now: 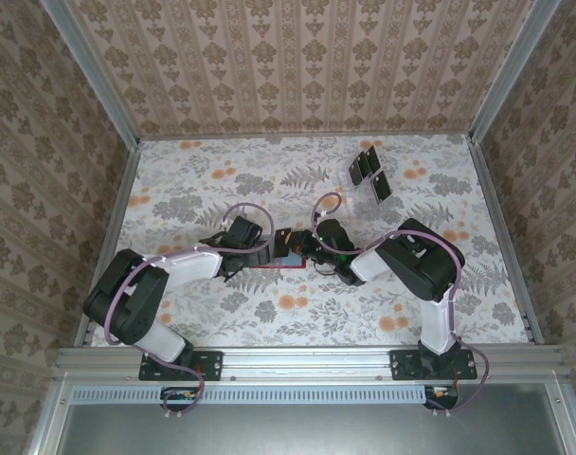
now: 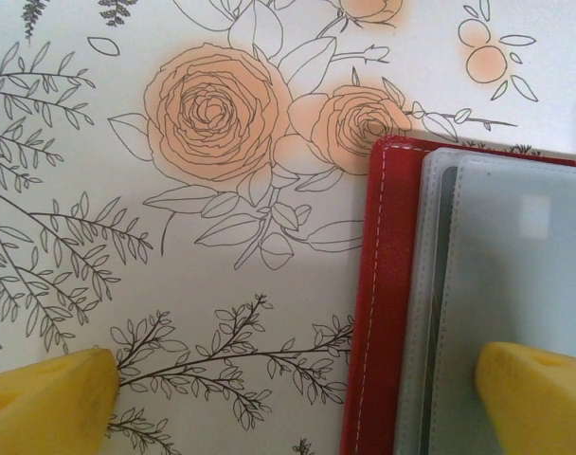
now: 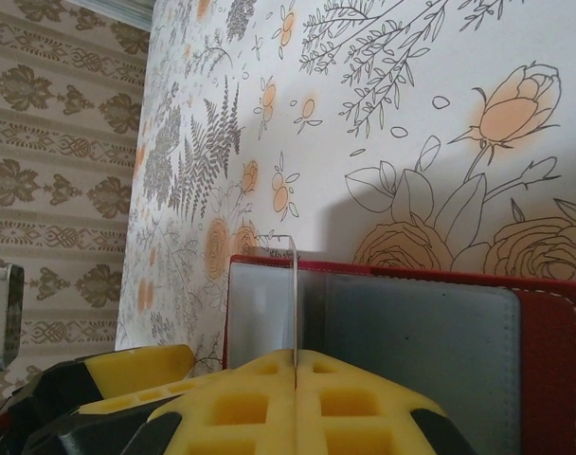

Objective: Put the credit cards into the card holder
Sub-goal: Insert the credit card into the card slot.

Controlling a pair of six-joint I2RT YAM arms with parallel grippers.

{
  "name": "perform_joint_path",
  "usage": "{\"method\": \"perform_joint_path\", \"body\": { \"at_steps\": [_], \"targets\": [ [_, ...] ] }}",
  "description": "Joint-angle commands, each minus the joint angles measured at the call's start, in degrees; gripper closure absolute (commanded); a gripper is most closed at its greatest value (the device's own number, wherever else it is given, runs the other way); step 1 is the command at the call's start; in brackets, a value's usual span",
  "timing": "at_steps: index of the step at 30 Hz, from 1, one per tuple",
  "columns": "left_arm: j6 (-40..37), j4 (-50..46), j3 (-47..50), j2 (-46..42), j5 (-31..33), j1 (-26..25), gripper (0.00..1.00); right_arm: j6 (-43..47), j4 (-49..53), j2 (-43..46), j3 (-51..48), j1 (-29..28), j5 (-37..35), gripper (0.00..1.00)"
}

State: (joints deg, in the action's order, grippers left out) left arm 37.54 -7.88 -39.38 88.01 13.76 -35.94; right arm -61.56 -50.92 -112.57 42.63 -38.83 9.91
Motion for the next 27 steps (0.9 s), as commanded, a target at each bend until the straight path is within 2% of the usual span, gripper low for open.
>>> {"method": "perform_joint_path", "body": {
  "at_steps": [1, 27],
  "targets": [
    [0.34, -5.38, 2.04, 1.01, 1.24, 0.00, 0.00, -0.28, -1.20, -0.61, -1.19, -0.47, 0.59, 1.00],
    [0.31, -5.35, 2.12, 1.02, 1.42, 0.02, 0.00, -3.15, -1.08, -0.92, -4.05, -1.33, 1.25, 1.00]
  ]
}}
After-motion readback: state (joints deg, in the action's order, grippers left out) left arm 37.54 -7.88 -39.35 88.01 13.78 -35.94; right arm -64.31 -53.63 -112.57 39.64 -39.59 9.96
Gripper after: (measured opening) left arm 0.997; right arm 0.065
